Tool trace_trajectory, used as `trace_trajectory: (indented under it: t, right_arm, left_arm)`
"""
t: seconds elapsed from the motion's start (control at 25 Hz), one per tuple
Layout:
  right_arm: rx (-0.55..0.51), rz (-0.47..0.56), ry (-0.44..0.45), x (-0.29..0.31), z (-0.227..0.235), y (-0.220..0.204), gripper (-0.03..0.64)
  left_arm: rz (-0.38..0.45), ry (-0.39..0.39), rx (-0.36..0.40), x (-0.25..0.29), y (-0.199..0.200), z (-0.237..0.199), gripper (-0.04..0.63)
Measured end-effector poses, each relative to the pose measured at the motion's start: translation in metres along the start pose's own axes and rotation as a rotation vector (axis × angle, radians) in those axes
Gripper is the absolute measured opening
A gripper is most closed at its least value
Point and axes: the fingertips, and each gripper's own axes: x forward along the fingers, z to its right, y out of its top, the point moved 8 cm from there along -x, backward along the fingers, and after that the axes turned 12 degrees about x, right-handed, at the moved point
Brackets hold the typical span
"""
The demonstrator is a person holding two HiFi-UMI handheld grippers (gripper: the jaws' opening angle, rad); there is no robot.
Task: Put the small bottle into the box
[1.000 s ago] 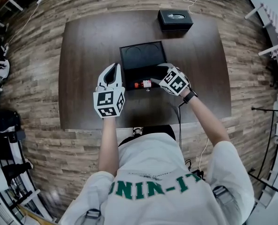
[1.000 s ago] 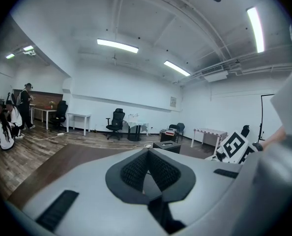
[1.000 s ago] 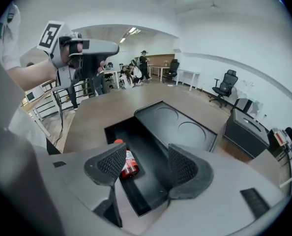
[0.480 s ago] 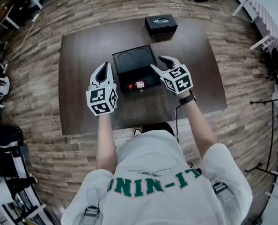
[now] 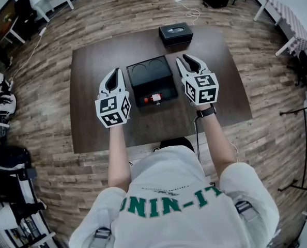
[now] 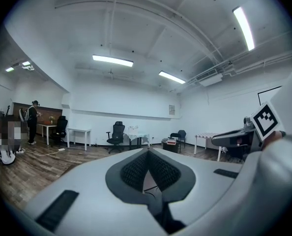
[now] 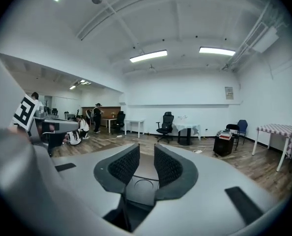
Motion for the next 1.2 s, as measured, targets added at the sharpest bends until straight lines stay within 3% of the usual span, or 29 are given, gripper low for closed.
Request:
trace_trajectory:
  t: [0.36,1.2]
  right_arm:
    - [0.021,0.105,-0.031,-0.01,-0.02,0.014,0.018]
    - [-0.015,0.056,0.033,0.003,-0.039,0.002,0.016]
  left_arm:
    - [0.041,0.02,0.014,-0.012,0.016,-0.004,0.006]
    - [0.048,0.034,0.001,-0.015,0.011,-0.007,0.006]
